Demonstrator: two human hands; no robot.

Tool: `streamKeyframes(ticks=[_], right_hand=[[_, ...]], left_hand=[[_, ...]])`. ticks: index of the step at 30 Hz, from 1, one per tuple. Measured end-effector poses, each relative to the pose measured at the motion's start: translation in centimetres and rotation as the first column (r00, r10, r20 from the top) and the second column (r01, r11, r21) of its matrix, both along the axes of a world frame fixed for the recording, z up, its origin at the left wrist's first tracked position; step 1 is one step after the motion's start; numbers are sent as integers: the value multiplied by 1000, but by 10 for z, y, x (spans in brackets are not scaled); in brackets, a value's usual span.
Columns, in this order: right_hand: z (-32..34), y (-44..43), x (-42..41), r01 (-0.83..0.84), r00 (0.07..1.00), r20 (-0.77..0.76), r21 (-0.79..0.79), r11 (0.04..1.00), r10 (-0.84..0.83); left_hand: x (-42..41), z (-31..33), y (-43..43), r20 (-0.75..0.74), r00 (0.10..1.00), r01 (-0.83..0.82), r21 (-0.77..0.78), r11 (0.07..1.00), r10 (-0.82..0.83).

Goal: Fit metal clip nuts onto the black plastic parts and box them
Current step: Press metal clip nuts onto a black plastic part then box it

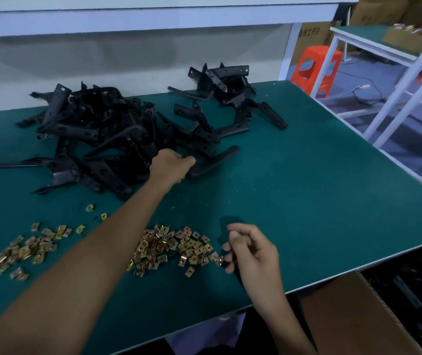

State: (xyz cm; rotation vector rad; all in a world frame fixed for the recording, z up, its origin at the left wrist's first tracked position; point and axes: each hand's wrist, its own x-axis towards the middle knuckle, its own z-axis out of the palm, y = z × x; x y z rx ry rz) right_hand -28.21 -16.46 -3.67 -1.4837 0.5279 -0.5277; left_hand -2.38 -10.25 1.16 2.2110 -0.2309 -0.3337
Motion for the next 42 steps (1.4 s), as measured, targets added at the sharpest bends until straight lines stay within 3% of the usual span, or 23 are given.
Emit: streamKeyframes(ticks=[5,9,11,14,16,18,21,23,26,30,36,42], right_hand=[[0,2,1,9,1000,7,14,1000,-10],[1,2,3,51,997,55,133,990,-58],[3,1,2,83,990,94,181,980,-101],[6,0,2,130,980,111,268,955,-164],[7,0,2,131,978,111,325,937,-175],[7,-2,3,128,976,118,357,925,-181],[6,-6,2,125,974,128,393,911,-189],[4,-9,0,94,975,149,405,910,-167],[3,-13,-2,28,981,161,442,897,-110],[2,-21,-5,-48,989,147,518,854,-34],[0,-28,-9,-245,963,232,537,807,138],[5,-24,-12,-327,939,259,455,829,228]], left_hand=[[-55,18,28,-248,936,212,-174,962,-251],[-114,18,56,-243,784,510,-272,816,-571],[-123,11,68,-144,758,612,-178,770,-636],[-124,-3,81,135,812,535,215,817,-568],[-131,-14,82,162,765,520,418,745,-624],[-140,-25,81,167,741,519,471,713,-650],[-145,-29,76,307,731,451,452,770,-609],[-145,-27,71,320,737,432,455,778,-596],[-144,-24,70,322,795,417,325,849,-514],[-147,-13,77,221,935,299,-63,952,-279],[-173,-3,73,-143,953,151,-540,828,-268],[-188,4,63,-374,909,-127,-670,732,-185]])
